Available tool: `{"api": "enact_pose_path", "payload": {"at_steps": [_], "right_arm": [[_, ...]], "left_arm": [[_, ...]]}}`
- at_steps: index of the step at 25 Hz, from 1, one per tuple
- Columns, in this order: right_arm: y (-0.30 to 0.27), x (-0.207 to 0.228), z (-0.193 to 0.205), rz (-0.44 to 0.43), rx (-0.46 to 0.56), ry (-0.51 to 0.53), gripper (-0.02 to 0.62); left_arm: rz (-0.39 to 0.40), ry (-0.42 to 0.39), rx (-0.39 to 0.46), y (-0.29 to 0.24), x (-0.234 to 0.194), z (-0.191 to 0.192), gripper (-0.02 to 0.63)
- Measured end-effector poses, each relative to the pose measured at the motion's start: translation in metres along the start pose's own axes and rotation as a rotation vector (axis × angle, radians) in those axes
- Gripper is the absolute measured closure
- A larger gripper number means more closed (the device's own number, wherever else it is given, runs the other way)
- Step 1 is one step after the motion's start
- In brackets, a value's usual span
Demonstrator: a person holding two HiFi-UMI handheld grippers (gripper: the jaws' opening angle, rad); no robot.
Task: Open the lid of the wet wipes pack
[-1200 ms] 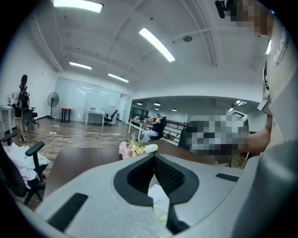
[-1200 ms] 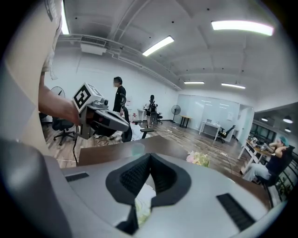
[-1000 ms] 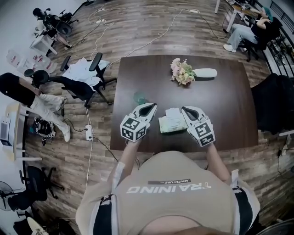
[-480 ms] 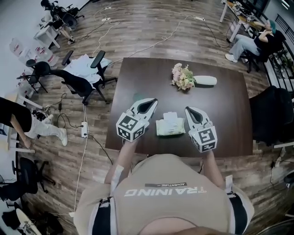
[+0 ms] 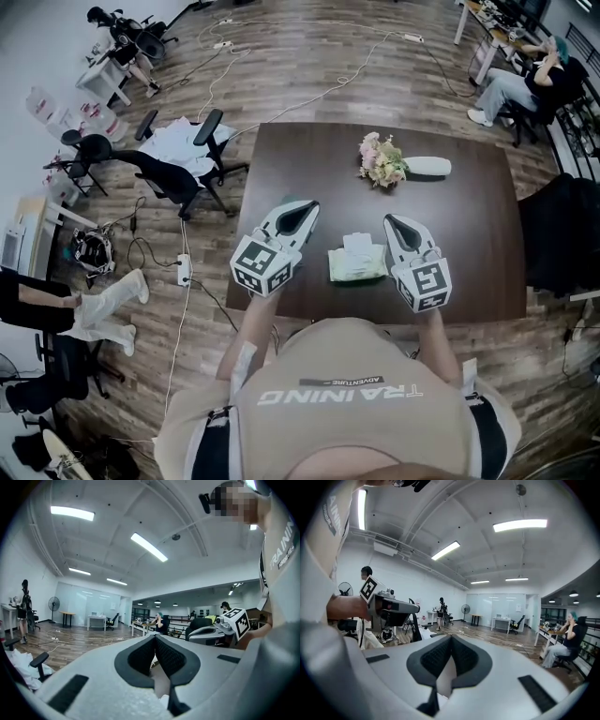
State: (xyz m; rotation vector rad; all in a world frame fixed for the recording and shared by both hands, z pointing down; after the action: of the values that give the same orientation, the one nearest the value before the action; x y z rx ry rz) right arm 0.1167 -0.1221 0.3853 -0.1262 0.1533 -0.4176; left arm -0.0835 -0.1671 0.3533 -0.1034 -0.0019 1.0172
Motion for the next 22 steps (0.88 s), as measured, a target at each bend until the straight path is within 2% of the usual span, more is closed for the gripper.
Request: {"api": "enact_pose_path", "payload": {"at_steps": [3,8,16,22], "right_arm": [[0.0,0.0,-0.003,-0.002,0.007,0.004,0.581],[0.003,0.003,-0.012,0.014,0.008,0.078,0.581],[0.0,0.021,-0.029,0.045,0.061,0.064,0.581],[0.004,0.032,-0.052,0.078,0.102,0.076,0.581]], "left_arm": [[-0.007,-0.012,0.027,-0.001,-0.002,-0.008,0.597],[-0.02,-0.035,0.05,0.0,-0.003,-0.019,0.597],[0.01,-0.076,0.069,-0.013,-0.005,-0.035,0.597],[0.039,-0.094,0.117,-0.024,-0.009,-0.058,0.597]]}}
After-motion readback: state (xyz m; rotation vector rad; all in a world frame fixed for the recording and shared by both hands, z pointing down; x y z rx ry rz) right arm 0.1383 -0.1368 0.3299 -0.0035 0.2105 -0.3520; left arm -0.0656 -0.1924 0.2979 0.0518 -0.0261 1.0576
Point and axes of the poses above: the fingertips, and each gripper's own axes: y backward along the fingers, x to its right, z out of its underside, the point moved 5 cm from there along y, backward along the fingers, and after that the axes turned 4 degrees about z, right-handed, at the moved point
